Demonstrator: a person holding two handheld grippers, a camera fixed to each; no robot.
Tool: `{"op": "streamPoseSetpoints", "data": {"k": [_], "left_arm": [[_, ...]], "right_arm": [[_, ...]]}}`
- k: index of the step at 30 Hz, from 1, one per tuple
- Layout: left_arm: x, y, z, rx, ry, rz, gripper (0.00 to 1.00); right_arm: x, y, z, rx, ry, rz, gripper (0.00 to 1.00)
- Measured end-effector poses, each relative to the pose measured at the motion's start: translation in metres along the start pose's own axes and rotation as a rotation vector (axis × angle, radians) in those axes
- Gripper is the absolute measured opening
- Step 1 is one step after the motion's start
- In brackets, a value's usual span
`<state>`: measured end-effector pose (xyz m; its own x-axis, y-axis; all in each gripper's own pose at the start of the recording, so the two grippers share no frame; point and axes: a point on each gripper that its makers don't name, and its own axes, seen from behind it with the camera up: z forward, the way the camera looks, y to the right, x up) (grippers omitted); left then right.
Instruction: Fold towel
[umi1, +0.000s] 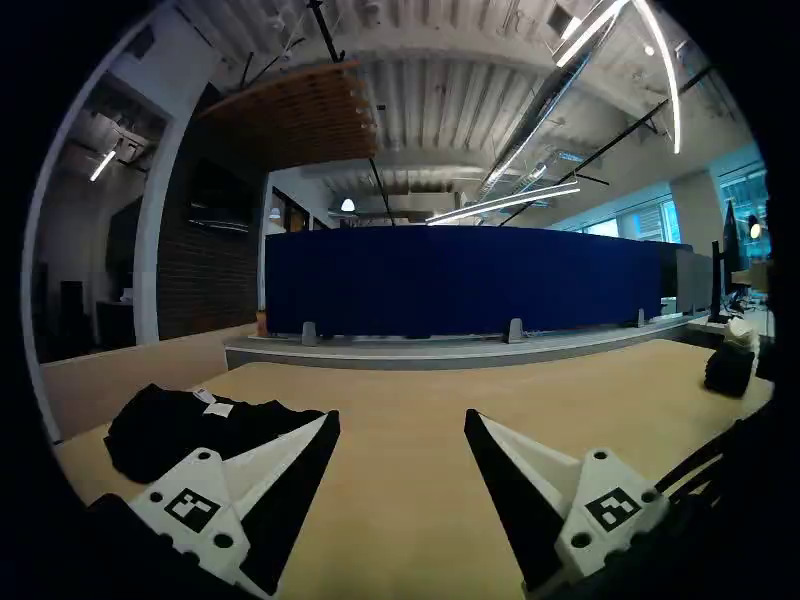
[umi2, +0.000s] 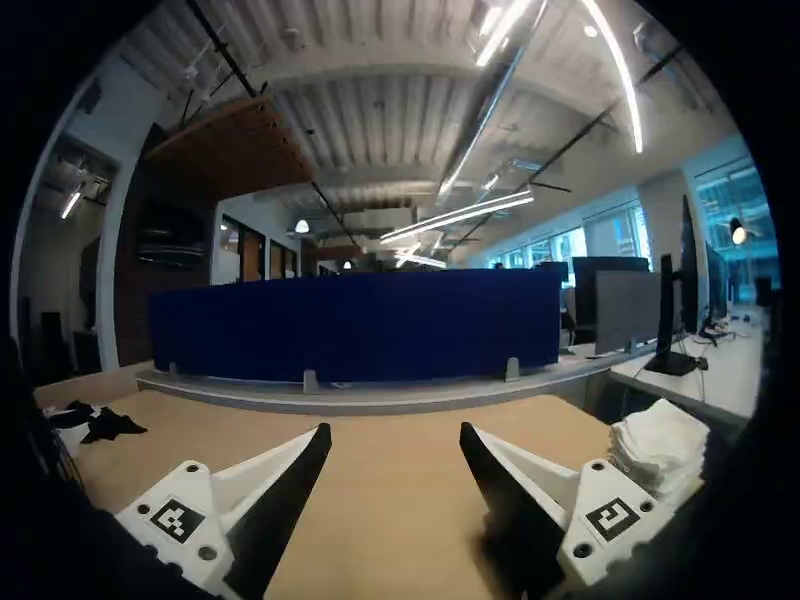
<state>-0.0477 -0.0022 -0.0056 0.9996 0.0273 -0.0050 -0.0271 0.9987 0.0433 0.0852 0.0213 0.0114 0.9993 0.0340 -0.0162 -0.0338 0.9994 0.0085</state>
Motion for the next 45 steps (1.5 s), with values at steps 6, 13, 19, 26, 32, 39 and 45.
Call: {"op": "streamPoseSetpoints", "data": {"k": [6,13,19,26,32,39,45], "left_arm": [[0.000,0.000,0.000,0.000,0.000,0.000,0.93],[0.000,0.000,0.001,0.000,0.000,0.000,0.93],[0.000,0.000,0.000,0.000,0.000,0.000,0.93],[0.000,0.001,0.001,0.000,0.000,0.000,0.93],[0.000,0.001,0.001,0.000,0.000,0.000,0.93],[0.001,0.001,0.000,0.000,0.000,0.000,0.93],[0.001,0.001,0.001,0.000,0.000,0.000,0.93]], "right_arm": [[-0.032,0.004,0.004,-0.013,-0.017,0.026,1.00],[-0.058,0.008,0.005,-0.015,-0.026,-0.007,1.00],[-0.067,0.008,0.008,-0.037,-0.020,-0.054,1.00],[-0.076,-0.001,0.007,-0.021,-0.014,-0.081,1.00],[-0.082,-0.004,0.007,-0.010,-0.023,-0.047,1.00],[-0.084,-0.008,0.004,0.003,-0.021,-0.039,1.00],[-0.087,-0.012,0.002,0.006,-0.015,-0.056,1.00]]}}
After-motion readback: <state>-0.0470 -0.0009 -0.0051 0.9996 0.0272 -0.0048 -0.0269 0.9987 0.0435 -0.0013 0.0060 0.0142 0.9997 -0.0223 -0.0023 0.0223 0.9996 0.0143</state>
